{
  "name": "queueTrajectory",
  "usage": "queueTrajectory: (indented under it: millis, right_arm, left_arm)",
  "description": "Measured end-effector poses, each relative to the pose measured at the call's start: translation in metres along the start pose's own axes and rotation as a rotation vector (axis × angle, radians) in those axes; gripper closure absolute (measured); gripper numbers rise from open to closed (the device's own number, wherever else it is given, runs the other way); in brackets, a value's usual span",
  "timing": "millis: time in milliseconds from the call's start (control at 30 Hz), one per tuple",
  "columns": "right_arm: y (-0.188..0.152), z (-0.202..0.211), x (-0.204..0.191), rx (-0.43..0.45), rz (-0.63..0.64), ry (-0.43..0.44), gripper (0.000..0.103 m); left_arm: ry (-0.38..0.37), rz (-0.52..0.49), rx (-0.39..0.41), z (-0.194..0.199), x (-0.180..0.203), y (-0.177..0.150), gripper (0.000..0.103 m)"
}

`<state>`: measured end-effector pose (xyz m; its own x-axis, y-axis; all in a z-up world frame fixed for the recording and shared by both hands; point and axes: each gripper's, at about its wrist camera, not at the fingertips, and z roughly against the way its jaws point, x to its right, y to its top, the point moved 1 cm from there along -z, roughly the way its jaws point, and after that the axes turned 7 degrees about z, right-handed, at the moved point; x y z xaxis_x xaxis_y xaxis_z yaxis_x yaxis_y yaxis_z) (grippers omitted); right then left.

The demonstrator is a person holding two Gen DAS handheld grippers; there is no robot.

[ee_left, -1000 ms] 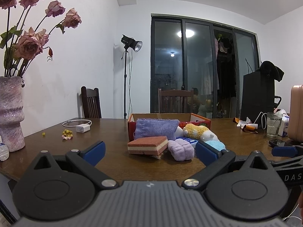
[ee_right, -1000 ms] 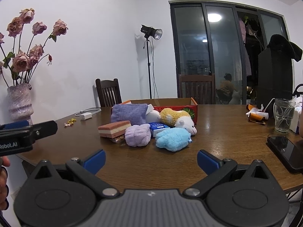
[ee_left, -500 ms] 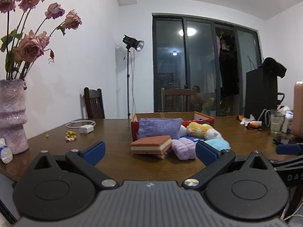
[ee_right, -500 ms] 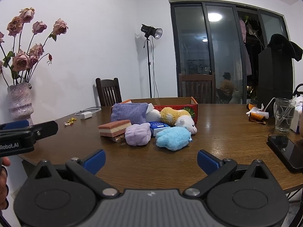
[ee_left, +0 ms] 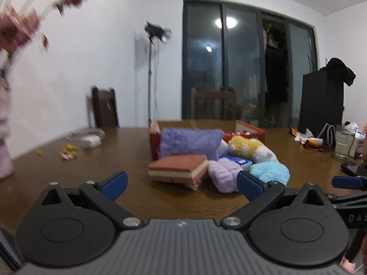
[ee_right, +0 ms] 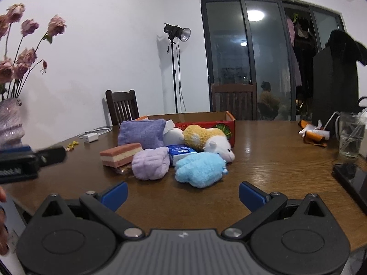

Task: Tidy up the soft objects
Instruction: 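Move both grippers onto the brown-and-cream sponge block and close on it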

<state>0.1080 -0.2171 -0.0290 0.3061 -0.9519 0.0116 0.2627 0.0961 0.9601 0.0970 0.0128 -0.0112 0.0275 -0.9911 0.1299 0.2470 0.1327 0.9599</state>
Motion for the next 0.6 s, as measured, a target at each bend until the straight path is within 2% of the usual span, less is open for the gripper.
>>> queueTrajectory:
  millis: [67, 133, 200, 267, 333, 400, 467, 533, 567, 600]
  right_arm:
    - [0.003, -0.012, -0.001, -0.012, -0.014, 0.063, 0.000]
    - [0.006, -0.028, -0.006, -0.040, -0.019, 0.131, 0.004]
    - [0.012, -0.047, -0.016, -0.074, -0.004, 0.163, 0.022]
    - [0.020, -0.066, -0.025, -0.093, 0.000, 0.200, 0.028]
    - [0.032, -0.087, -0.031, -0.097, -0.034, 0.255, 0.030]
    - [0.043, -0.107, -0.037, -0.084, -0.078, 0.304, 0.037]
    - [0.051, -0.126, -0.044, -0.079, -0.094, 0.330, 0.045]
    - [0.054, -0.146, -0.051, -0.099, -0.098, 0.327, 0.054]
    - [0.055, -0.156, -0.053, -0.120, -0.105, 0.317, 0.061]
    - [0.054, -0.164, -0.053, -0.133, -0.132, 0.314, 0.065]
  left_arm:
    - [-0.014, -0.008, -0.020, -0.019, -0.009, 0.009, 0.000]
    - [0.007, -0.028, -0.019, -0.040, -0.021, 0.020, 0.000]
    - [0.025, -0.034, -0.044, -0.064, -0.034, 0.033, 0.000]
    - [-0.006, 0.000, -0.091, -0.092, -0.052, 0.048, 0.000]
    - [-0.066, 0.062, -0.138, -0.116, -0.068, 0.058, 0.003]
    - [-0.133, 0.116, -0.188, -0.141, -0.084, 0.066, 0.018]
    - [-0.164, 0.174, -0.237, -0.165, -0.097, 0.067, 0.025]
    - [-0.187, 0.243, -0.324, -0.188, -0.109, 0.062, 0.034]
    - [-0.208, 0.285, -0.366, -0.195, -0.115, 0.057, 0.044]
    - [-0.245, 0.334, -0.404, -0.200, -0.120, 0.052, 0.047]
